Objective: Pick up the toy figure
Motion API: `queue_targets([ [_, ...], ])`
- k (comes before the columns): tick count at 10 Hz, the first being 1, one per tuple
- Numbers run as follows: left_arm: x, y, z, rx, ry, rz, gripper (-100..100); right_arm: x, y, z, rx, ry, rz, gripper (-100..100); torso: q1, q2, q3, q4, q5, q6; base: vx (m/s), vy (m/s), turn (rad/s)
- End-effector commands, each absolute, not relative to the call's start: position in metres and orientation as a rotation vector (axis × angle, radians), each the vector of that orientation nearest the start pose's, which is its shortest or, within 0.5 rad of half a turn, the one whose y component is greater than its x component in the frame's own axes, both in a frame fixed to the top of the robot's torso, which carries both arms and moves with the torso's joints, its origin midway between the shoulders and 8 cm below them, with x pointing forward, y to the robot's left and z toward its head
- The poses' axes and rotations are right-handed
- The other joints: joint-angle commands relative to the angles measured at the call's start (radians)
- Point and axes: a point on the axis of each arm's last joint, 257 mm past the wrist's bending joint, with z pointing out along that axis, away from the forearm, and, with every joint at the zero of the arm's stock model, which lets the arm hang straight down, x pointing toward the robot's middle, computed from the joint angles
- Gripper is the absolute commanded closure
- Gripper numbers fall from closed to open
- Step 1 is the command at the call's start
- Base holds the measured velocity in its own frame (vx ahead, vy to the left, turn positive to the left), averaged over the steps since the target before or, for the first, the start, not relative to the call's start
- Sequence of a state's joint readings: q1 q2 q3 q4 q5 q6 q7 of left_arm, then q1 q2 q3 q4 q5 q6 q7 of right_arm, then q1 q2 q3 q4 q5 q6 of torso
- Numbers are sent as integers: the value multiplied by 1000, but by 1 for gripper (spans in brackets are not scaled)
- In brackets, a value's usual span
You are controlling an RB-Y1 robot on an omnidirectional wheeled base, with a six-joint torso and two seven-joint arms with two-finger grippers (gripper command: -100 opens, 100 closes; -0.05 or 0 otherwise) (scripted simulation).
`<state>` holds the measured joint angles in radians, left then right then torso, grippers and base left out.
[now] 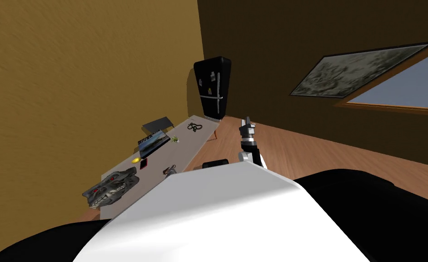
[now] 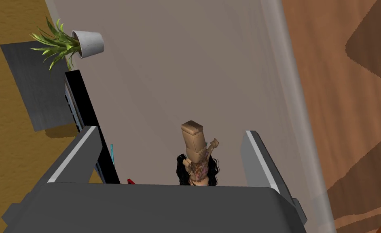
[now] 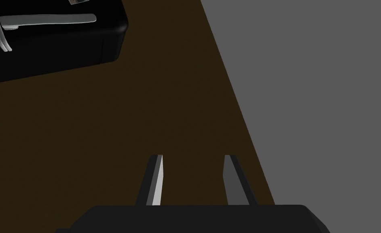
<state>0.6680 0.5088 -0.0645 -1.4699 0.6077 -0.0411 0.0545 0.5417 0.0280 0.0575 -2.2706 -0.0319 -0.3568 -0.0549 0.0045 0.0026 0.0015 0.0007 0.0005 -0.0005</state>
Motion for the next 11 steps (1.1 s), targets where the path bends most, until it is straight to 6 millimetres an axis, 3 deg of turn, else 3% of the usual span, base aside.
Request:
queue_targets([
  [1, 201, 461, -487, -1968, 1380, -672, -100, 366, -274, -23, 884, 682, 1368, 0, 0, 0, 0, 0, 0, 0, -12, 48, -113],
  [3, 169, 474, -508, -2067, 1380, -593, -100, 366, -274, -23, 884, 682, 1368, 0, 0, 0, 0, 0, 0, 0, -17, 54, -301],
  [4, 169, 474, -508, -2067, 1380, -593, -100, 366, -274, -23, 884, 682, 1368, 0, 1, 0, 0, 0, 0, 0, -17, 59, -117],
  [10, 85, 513, -544, -2300, 1344, -367, -100, 366, -274, -23, 884, 682, 1368, 0, 2, 0, 0, 0, 1, 0, -21, 73, -283],
  [11, 78, 517, -546, -2315, 1339, -348, -100, 366, -274, -23, 884, 682, 1368, 0, 3, 0, 0, 0, 1, 0, -23, 108, -251],
])
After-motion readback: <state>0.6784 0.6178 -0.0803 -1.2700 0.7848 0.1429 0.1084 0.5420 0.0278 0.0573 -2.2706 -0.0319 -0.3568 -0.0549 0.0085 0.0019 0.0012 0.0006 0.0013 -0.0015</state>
